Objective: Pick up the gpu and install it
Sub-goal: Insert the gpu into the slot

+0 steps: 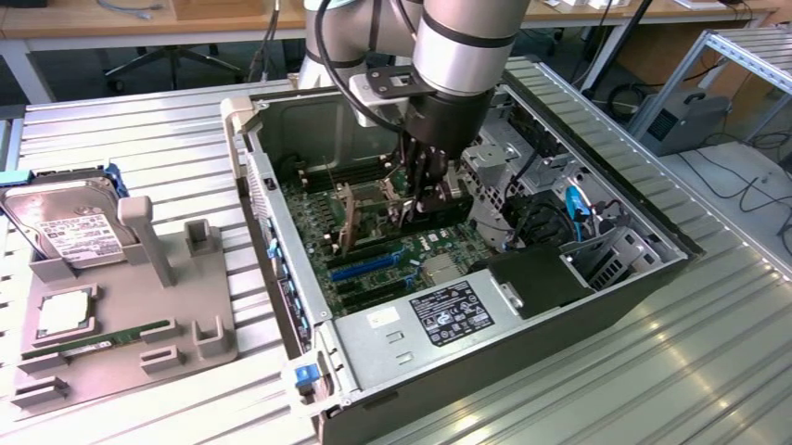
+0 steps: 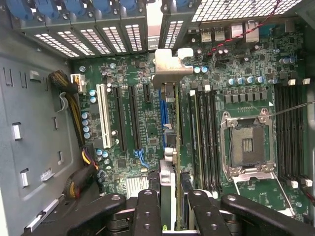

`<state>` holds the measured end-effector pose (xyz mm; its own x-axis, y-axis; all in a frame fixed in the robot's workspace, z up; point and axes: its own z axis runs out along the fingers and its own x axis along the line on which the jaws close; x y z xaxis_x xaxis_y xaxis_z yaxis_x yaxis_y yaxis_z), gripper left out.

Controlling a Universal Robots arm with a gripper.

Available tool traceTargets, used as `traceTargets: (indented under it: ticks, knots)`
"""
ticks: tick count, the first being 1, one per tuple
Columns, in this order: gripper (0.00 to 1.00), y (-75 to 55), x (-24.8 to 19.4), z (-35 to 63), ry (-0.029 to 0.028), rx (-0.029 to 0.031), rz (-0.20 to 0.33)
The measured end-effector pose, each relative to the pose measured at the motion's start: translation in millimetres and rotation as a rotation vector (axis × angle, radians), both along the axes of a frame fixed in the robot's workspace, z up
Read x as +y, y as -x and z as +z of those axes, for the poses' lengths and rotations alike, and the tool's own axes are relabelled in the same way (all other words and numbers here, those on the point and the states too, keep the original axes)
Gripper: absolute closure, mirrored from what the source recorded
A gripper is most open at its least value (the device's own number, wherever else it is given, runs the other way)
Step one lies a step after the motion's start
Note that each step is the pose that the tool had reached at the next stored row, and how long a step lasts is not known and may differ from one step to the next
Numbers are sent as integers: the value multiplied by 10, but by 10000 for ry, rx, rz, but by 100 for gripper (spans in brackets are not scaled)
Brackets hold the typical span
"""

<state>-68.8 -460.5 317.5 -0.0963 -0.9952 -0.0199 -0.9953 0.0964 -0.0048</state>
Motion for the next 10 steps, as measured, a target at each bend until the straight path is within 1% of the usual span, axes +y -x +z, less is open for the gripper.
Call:
traceTargets:
  ticks: [10]
  knots:
    - [73,13,0,-35,1,0,-14]
